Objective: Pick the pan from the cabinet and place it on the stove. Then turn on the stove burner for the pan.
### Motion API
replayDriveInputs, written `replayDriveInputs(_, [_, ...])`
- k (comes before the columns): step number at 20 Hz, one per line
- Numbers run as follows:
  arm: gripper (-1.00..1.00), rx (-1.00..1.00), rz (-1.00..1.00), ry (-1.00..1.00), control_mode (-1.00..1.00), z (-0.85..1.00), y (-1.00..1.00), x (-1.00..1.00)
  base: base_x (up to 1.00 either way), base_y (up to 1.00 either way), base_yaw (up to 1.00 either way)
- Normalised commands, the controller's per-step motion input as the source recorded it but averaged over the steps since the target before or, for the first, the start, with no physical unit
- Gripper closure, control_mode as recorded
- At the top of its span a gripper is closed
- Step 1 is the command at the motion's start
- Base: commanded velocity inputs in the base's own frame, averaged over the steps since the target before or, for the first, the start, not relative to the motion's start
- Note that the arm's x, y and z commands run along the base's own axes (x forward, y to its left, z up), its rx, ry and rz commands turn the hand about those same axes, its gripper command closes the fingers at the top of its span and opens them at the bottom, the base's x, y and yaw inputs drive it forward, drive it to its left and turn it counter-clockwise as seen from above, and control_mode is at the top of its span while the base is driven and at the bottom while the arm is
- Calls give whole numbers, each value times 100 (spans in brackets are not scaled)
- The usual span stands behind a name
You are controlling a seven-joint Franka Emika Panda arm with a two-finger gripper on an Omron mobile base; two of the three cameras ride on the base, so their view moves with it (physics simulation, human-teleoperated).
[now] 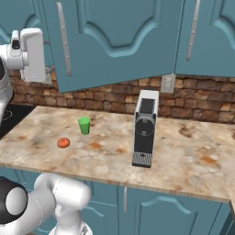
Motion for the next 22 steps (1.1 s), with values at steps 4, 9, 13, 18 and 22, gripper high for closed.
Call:
replayDriveInputs(4, [-100,0,-13,10,-100,-11,-78,-4,0,0,0])
replayDriveInputs(9, [-100,0,-19,-1,-100,-22,-79,-90,0,0,0])
replayDriveInputs(13, [-100,3,-18,-2,-100,-5,-95,-82,0,0,0])
replayDriveInputs(18, [-100,10,-11,7,-100,0,-100,-24,0,0,0])
replayDriveInputs(22, [-100,14,-4,7,-100,0,-100,-16,0,0,0])
